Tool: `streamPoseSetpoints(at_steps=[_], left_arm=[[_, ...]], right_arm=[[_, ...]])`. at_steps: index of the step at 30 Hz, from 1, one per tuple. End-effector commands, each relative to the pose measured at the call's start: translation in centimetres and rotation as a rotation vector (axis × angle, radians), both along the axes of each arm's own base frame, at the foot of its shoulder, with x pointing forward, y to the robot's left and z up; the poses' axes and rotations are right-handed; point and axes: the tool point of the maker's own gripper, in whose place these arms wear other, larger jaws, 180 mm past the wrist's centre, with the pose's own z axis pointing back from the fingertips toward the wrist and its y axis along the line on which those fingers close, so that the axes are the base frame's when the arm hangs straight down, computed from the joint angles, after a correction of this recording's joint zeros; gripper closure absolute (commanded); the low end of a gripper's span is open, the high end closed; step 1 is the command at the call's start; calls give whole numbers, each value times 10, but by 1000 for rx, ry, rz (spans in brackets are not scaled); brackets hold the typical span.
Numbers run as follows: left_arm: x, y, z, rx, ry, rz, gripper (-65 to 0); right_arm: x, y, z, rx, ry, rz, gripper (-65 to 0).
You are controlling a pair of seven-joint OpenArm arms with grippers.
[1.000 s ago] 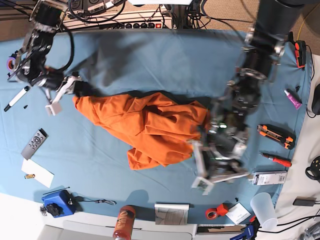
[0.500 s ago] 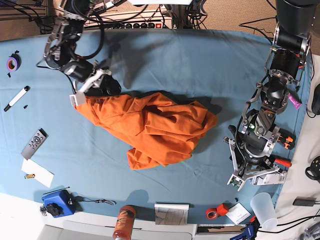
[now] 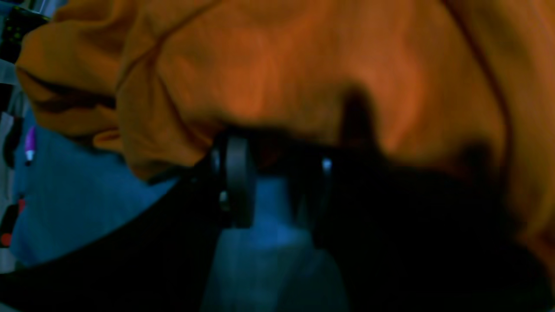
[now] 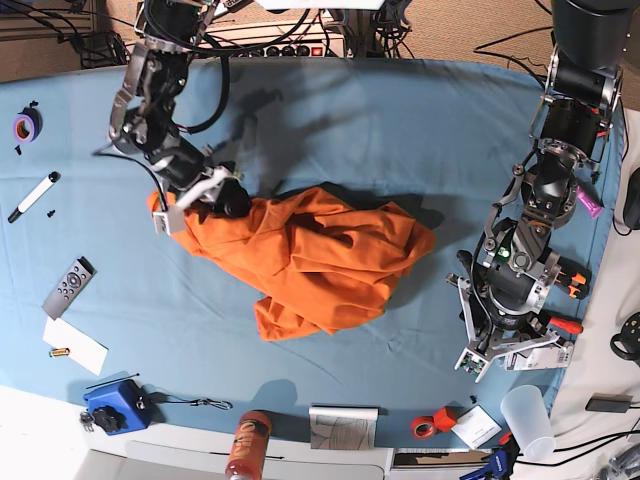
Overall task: Layout the t-shirt on the table in an organized manner, then fold the t-shirt properly
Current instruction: 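Release and regrasp the shirt with both grippers at new edges, then grasp the shirt hem with the left gripper near the right gripper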
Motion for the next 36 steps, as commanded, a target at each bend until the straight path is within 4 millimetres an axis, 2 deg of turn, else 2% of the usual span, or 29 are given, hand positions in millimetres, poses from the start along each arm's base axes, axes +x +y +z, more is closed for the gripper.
streamPoseSetpoints(at_steps=[1,3,4,6,7,10,12,14,16,18,20,22,24,29,33,36], left_arm=[[8,3,21,3,-64,3,-232],[8,3,21,3,-64,3,-232],[8,3,21,3,-63,3,-232],[8,3,21,4,-61,5,-232],[8,4,20,5,-57,8,-232],[5,4,16,1,-39,13,-232],[3,1,12,-29,-26,16,-232],[0,-1,6,-52,-9,14,-232],[-6,-2,-3,-56,17,13,-232],[-15,-2,-14,-54,55,20,-232],[-24,-4,-25,-56,78,15,-232],[-35,-9,-33,-65,98,3,-232],[-48,-16,-41,-81,117,-17,-232],[-90,-49,-53,-162,167,-135,-232],[-127,-102,-52,-308,193,-333,-232],[-145,-141,-49,-443,189,-445,-232]], right_arm=[[10,3,9,-16,-27,12,-189],[16,8,12,-33,-32,35,-178],[19,10,14,-36,-32,43,-142],[22,11,17,-36,-28,49,-24],[24,10,18,-37,-29,49,0],[27,5,28,-46,-58,39,0],[29,-1,41,-71,-99,43,0],[32,-7,64,-85,-172,42,0],[34,-14,96,-81,-279,40,0],[33,-25,126,-95,-376,13,0],[30,-39,148,-132,-433,-24,0],[25,-52,157,-172,-449,-53,0],[20,-66,157,-200,-443,-77,0],[11,-110,164,-266,-441,-167,0],[5,-133,168,-316,-431,-198,0],[3,-141,171,-323,-436,-225,0]])
